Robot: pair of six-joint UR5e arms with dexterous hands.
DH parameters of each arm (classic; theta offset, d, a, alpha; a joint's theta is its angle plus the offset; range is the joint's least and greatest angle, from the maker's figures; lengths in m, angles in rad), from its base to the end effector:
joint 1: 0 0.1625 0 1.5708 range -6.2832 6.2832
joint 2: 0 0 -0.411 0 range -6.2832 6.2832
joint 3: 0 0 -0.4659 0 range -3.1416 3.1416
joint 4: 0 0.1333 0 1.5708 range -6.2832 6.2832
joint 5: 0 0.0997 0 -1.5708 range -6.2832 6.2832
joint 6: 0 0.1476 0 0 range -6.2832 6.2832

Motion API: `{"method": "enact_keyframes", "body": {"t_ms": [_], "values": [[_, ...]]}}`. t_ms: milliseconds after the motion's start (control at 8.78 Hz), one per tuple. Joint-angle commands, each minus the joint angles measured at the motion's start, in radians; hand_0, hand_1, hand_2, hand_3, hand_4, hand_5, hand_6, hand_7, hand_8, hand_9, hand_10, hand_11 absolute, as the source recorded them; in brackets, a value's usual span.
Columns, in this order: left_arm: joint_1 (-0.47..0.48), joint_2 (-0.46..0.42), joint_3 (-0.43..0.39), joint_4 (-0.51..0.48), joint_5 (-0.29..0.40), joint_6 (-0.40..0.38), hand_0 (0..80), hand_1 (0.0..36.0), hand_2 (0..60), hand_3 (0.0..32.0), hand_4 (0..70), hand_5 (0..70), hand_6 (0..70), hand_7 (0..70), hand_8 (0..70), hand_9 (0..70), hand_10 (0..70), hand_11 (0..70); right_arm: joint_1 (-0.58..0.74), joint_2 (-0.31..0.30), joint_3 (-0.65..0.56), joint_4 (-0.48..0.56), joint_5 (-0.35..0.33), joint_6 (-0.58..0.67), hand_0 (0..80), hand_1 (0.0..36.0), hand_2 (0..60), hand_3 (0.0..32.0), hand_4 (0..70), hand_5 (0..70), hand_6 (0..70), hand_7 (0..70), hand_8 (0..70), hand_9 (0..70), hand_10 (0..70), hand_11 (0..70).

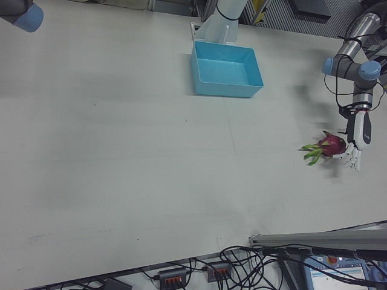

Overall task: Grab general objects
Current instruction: 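Reach the left hand down over the pink dragon fruit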

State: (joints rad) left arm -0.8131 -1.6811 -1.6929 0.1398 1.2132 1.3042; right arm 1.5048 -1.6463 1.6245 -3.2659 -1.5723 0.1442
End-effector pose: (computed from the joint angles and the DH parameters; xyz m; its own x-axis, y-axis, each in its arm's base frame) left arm 0.3093 -0.5960 0.5502 -0.3037 -0.0381 -0.9520 0.8707 0.3945 -0.2935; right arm 0.0954 -0.5738 0.7026 -0.9887 0.0459 -0.1424 0.1339 -0.1534 -0.9790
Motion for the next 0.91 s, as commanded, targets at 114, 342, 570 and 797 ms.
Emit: {"method": "enact_keyframes", "body": {"t_ms": [114, 342, 570, 797], "values": [[0.057, -0.029, 0.028, 0.015, -0.003, 0.000, 80.0, 36.0, 60.0, 2.8, 7.1, 50.7, 0.0, 35.0, 0.0, 5.6, 0.0, 0.0, 0.000, 0.000, 0.000, 0.000, 0.000, 0.000, 0.0, 0.0, 0.0, 0.0, 0.0, 0.0, 0.0, 0.0, 0.0, 0.0, 0.0, 0.0], [0.057, -0.060, 0.073, 0.015, -0.003, 0.000, 80.0, 36.0, 60.0, 3.6, 6.8, 48.1, 0.0, 33.8, 0.0, 5.3, 0.0, 0.0, 0.000, 0.000, 0.000, 0.000, 0.000, 0.000, 0.0, 0.0, 0.0, 0.0, 0.0, 0.0, 0.0, 0.0, 0.0, 0.0, 0.0, 0.0], [0.057, -0.066, 0.085, 0.015, -0.003, 0.000, 80.0, 36.0, 60.0, 0.0, 5.2, 70.0, 0.0, 42.5, 0.0, 7.1, 0.0, 0.0, 0.000, 0.000, 0.000, 0.000, 0.000, 0.000, 0.0, 0.0, 0.0, 0.0, 0.0, 0.0, 0.0, 0.0, 0.0, 0.0, 0.0, 0.0], [0.057, -0.065, 0.085, 0.017, -0.013, 0.001, 80.0, 36.0, 60.0, 0.0, 21.1, 70.0, 21.6, 70.0, 3.3, 16.0, 0.0, 0.3, 0.000, 0.000, 0.000, 0.000, 0.000, 0.000, 0.0, 0.0, 0.0, 0.0, 0.0, 0.0, 0.0, 0.0, 0.0, 0.0, 0.0, 0.0]]}}
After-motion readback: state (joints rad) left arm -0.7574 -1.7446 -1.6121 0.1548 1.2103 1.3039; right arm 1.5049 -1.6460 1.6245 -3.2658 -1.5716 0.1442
